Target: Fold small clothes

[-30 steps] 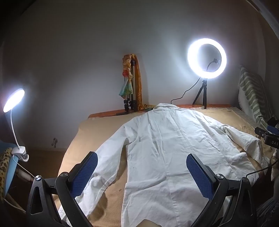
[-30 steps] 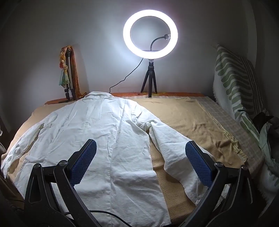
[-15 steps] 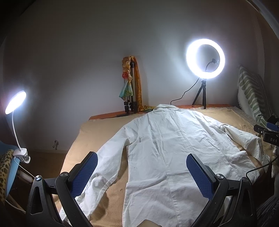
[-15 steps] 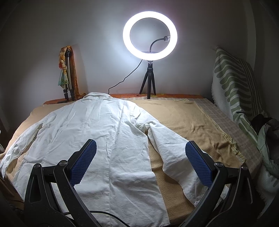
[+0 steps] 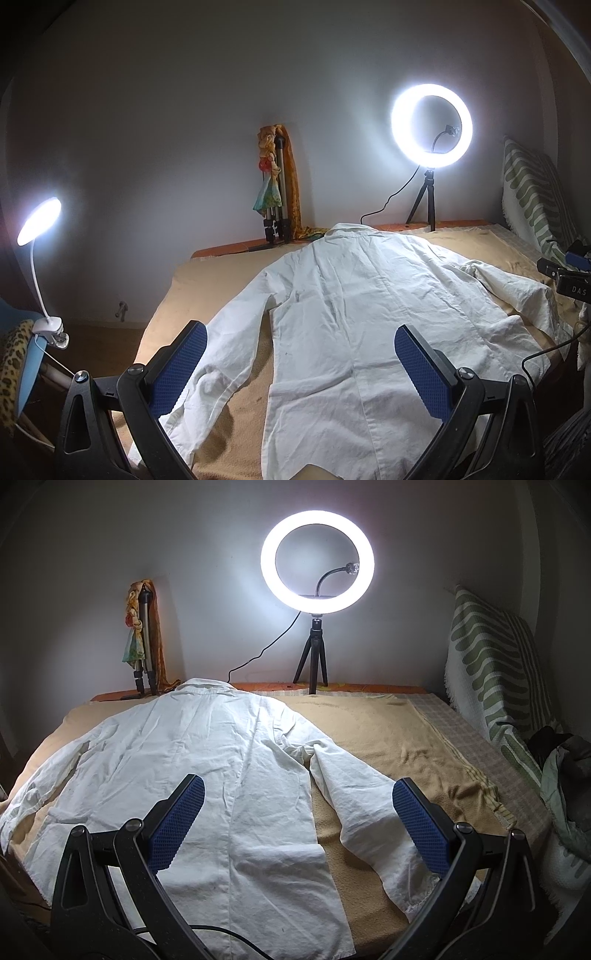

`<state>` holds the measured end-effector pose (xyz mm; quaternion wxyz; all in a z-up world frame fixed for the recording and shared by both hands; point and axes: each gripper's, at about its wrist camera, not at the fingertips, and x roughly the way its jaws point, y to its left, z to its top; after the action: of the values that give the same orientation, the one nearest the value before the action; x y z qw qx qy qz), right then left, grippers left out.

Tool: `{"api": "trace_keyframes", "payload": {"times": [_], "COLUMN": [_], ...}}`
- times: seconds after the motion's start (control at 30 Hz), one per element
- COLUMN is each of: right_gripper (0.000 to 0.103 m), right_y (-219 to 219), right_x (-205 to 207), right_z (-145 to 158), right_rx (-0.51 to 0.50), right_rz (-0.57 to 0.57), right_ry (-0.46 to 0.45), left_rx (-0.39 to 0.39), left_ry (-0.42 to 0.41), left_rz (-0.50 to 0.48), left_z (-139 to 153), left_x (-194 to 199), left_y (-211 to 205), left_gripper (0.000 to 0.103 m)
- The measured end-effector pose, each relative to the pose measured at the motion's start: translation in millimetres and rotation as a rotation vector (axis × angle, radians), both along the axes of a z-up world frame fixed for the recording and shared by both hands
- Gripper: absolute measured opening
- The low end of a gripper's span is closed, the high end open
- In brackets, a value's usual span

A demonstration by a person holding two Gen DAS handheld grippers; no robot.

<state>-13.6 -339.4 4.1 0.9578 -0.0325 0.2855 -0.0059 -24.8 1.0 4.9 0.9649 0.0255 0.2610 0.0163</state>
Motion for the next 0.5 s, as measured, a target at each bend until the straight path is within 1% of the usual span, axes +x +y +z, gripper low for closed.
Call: {"api": "trace_keyframes", "payload": {"times": [0.13, 0.27, 0.4, 0.5], "right_gripper": [0.103, 0.103, 0.103, 0.103], "right_y": [-5, -8, -10, -9], "right_x": [-11, -18, -21, -24], "right_z": [-2, -5, -6, -7], "right_rx": [-0.004, 0.002, 0.019, 0.011], "right_rz": [-0.007, -0.015, -0.026, -0.03], "right_ry": [-0.009, -0.009, -0.01, -0.012], "left_rx": [0.006, 0.007, 0.023, 0.037], "left_ry": [0.005, -0.011, -0.035, -0.045], "left_rz": [-0.009, -0.009, -0.019, -0.029], "left_z": [-3, -3, -1, 0], "left_x": [-6, -16, -24, -29], "left_y": [-3, -5, -11, -15], "left_gripper": [0.103, 0.103, 0.103, 0.103]}}
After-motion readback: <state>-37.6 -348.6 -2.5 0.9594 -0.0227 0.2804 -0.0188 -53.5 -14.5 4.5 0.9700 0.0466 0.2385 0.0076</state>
